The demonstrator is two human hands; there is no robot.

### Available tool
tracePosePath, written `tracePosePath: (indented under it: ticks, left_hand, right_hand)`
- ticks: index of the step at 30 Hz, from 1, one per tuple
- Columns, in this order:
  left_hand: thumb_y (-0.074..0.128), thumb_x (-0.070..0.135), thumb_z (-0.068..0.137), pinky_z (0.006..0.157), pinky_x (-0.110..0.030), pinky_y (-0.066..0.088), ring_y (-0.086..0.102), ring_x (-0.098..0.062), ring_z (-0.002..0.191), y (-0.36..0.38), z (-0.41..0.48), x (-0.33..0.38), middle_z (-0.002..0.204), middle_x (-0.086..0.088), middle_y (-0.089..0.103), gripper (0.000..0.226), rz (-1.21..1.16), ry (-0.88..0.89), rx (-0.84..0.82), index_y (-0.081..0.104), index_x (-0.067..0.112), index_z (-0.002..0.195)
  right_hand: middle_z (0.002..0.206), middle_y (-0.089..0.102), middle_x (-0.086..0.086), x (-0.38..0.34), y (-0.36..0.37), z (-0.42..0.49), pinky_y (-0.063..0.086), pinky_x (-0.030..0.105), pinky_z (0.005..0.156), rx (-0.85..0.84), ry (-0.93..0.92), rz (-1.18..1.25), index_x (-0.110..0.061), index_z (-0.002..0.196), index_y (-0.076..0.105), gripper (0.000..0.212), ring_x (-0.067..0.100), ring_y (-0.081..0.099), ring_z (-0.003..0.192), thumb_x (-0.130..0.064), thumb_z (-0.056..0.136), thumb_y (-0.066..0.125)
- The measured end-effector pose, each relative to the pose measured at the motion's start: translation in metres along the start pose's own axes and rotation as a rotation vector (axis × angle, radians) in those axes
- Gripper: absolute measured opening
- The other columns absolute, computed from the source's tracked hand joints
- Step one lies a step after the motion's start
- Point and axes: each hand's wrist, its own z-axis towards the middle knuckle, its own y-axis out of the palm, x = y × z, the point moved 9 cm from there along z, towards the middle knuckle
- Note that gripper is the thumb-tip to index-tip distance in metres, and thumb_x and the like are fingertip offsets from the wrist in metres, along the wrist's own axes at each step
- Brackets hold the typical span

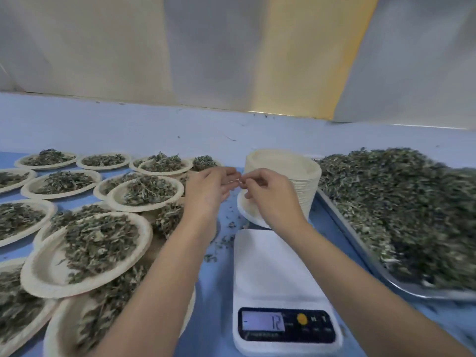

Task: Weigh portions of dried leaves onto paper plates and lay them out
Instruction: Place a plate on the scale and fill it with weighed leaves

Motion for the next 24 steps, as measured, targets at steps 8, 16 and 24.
tracePosePath:
  ticks: [8, 16, 24]
  left_hand:
    - [0.042, 0.007, 0.094, 0.085, -0.022, 0.048, 0.067, -0.011, 0.084, 0.042, -0.015, -0.012, 0.088, -0.004, 0.071, 0.023, -0.123, -0.054, -0.006, 0.065, 0.005, 0.098]
    - [0.042, 0.007, 0.094, 0.087, -0.022, 0.049, 0.066, -0.009, 0.091, 0.037, -0.015, -0.01, 0.095, -0.004, 0.071, 0.024, -0.13, -0.043, 0.038, 0.066, 0.005, 0.1]
    - [0.042, 0.006, 0.094, 0.085, -0.021, 0.049, 0.066, -0.011, 0.09, 0.039, -0.018, -0.013, 0.094, -0.005, 0.071, 0.024, -0.139, -0.056, 0.032, 0.065, 0.007, 0.096]
  right_hand:
    - [0.119, 0.066, -0.001, -0.01, -0.058, 0.017, 0.044, 0.032, 0.09, 0.088, -0.233, -0.661, -0.017, 0.123, 0.063, 0.029, 0.016, 0.055, 0.112, -0.019, 0.097, 0.05]
    - [0.121, 0.064, 0.008, -0.001, -0.041, 0.032, 0.048, 0.042, 0.088, -0.162, -0.241, -0.959, -0.013, 0.127, 0.058, 0.034, 0.027, 0.056, 0.112, -0.021, 0.104, 0.035]
    - [0.111, 0.063, 0.013, 0.001, -0.031, 0.03, 0.045, 0.042, 0.088, -0.207, -0.258, -1.046, -0.005, 0.118, 0.061, 0.033, 0.029, 0.055, 0.105, -0.018, 0.103, 0.034]
